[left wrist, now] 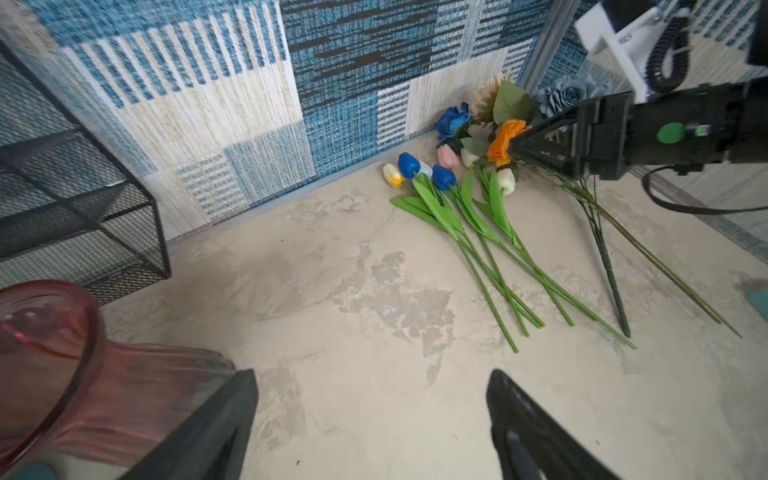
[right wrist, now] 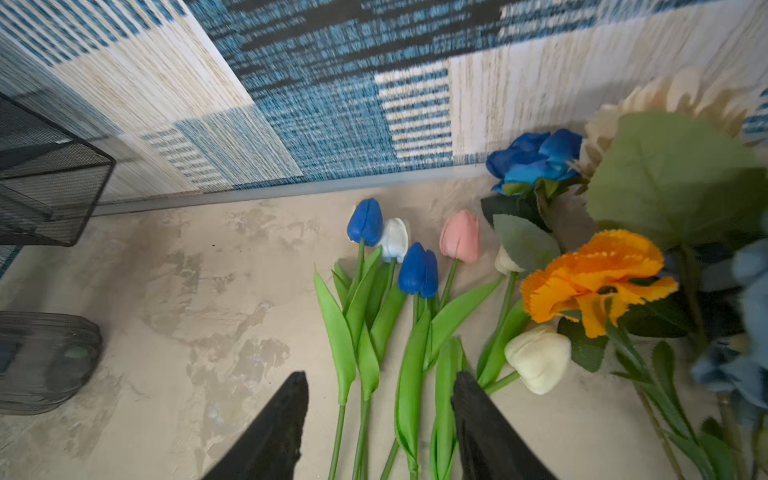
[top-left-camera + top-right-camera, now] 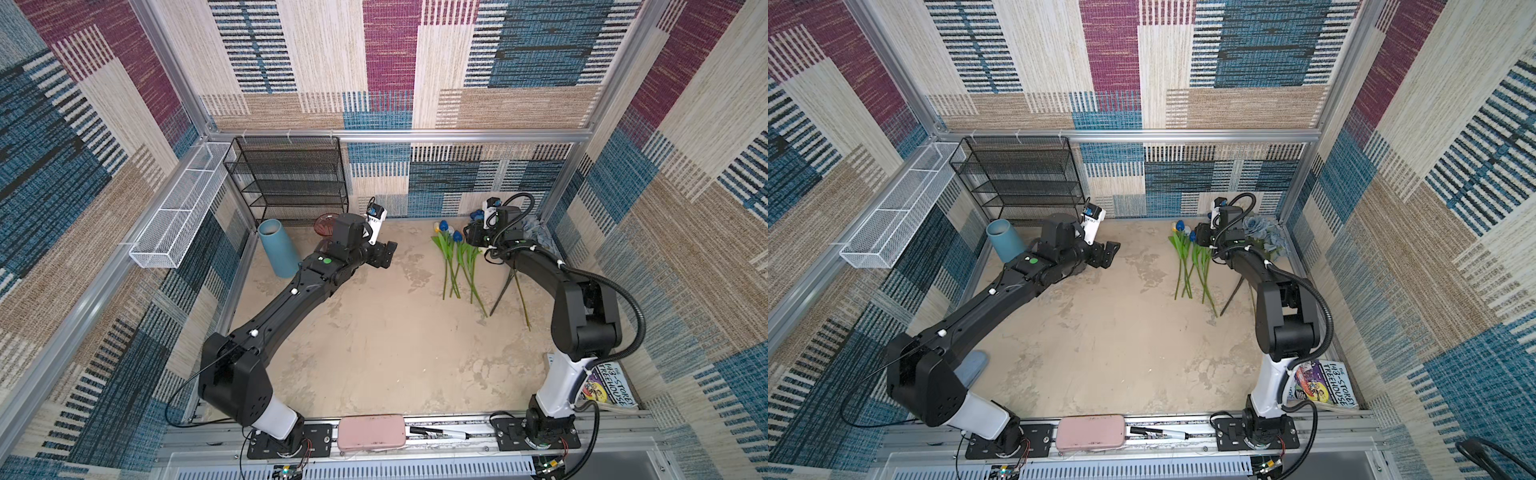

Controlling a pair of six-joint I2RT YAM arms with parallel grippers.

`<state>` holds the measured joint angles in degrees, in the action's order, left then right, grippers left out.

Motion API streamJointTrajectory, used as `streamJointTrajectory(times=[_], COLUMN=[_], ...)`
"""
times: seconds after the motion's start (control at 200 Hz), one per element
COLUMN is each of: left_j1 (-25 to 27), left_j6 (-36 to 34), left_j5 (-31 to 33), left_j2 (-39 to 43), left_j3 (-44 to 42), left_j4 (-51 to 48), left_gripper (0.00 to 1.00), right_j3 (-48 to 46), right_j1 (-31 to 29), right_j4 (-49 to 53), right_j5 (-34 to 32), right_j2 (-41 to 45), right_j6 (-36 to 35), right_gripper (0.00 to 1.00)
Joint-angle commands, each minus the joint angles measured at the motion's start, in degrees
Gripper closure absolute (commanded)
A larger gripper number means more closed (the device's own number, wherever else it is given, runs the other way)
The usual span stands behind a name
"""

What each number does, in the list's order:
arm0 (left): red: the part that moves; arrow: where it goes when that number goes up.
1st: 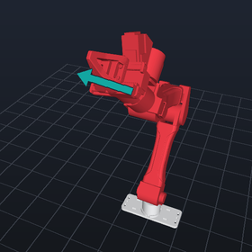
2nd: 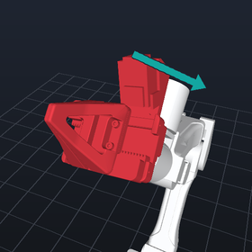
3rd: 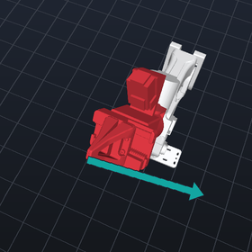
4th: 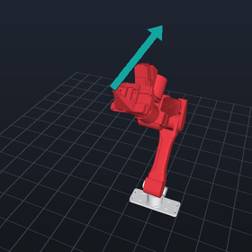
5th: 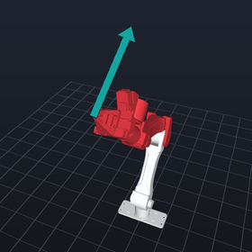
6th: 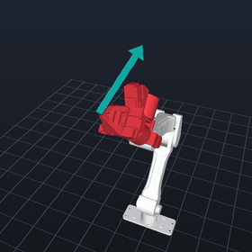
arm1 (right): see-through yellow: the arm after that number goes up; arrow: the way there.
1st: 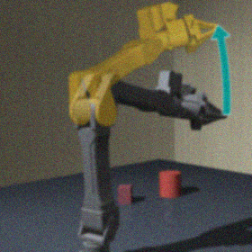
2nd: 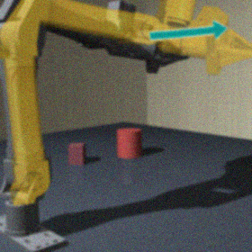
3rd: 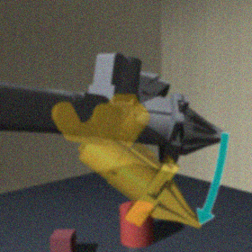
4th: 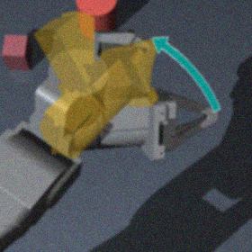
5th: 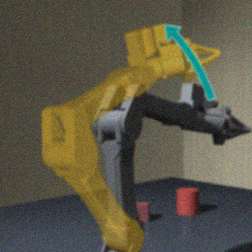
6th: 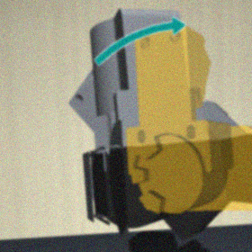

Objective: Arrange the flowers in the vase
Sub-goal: 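Reach the left gripper to the pink vase while the right gripper reaches the tulips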

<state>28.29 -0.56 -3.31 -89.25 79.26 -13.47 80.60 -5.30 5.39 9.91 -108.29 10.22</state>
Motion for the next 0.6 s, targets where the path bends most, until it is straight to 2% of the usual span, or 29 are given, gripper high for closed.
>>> streamJointTrajectory(times=[0.0,0.225,0.406,0.596], left_j1=[-0.1,0.0,-0.7,-7.3], left_j6=[2.6,3.5,5.0,10.0], left_j5=[-2.2,-4.4,1.0,2.9], left_j2=[-1.4,-1.0,3.3,8.6], left_j3=[1.4,-2.7,-6.5,-10.2], left_j4=[-1.8,1.6,1.8,1.1], left_gripper=[0.11,0.13,0.13,0.13], right_j3=[3.0,8.4,9.2,4.0], right_j1=[-0.1,-0.1,-0.1,-0.1], right_j4=[5.6,7.8,10.0,6.7], right_j5=[-0.1,2.7,0.1,-0.3], right_j2=[-3.6,-9.9,-12.4,-7.9], right_j6=[0.2,0.4,2.3,3.3], right_gripper=[0.43,0.51,0.6,0.61])
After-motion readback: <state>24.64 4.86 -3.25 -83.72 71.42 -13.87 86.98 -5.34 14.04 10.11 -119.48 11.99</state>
